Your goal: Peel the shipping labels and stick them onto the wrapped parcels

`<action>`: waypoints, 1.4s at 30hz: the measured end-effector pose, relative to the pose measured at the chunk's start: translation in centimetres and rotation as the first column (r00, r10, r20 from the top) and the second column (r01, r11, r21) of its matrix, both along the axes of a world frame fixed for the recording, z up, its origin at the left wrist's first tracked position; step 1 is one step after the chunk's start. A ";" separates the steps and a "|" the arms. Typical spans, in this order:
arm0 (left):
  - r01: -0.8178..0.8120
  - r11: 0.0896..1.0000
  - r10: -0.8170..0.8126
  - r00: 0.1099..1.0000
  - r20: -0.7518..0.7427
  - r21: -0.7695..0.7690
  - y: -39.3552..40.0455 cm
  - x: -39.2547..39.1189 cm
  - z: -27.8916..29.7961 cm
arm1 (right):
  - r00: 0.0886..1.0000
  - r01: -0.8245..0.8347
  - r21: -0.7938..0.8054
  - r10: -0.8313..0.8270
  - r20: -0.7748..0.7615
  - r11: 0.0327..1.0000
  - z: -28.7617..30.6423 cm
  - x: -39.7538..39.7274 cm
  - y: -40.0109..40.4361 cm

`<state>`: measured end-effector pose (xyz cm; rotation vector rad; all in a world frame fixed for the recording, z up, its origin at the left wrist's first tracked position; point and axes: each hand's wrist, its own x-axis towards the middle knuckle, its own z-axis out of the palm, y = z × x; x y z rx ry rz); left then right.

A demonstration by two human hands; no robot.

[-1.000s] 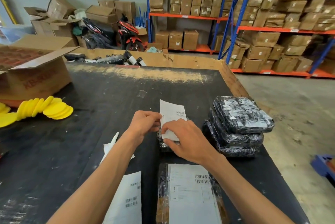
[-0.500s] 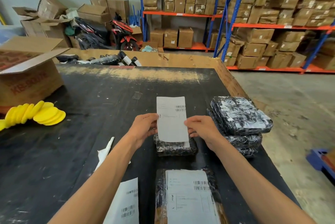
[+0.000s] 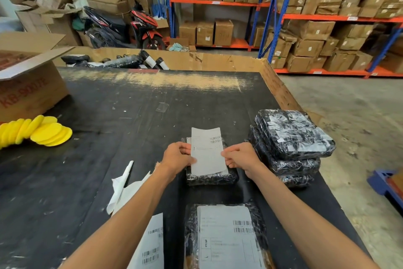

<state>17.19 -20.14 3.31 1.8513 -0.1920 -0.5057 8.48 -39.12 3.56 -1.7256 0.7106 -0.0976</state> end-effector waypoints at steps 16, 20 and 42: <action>-0.062 0.979 0.019 0.977 0.212 0.194 -1.1 0.1 -0.8 | 1.000 0.010 -0.319 -0.016 -0.016 0.948 -1.8 0.9 0.0; -0.097 0.941 -0.009 0.950 0.312 0.325 -1.2 0.5 -1.5 | 0.997 -0.064 -0.453 0.041 -0.060 0.889 -1.6 0.9 0.7; 0.090 0.698 -0.413 0.862 0.296 0.710 -2.5 2.8 -2.0 | 0.842 -0.535 -0.664 0.264 -0.471 0.523 -0.5 4.4 1.0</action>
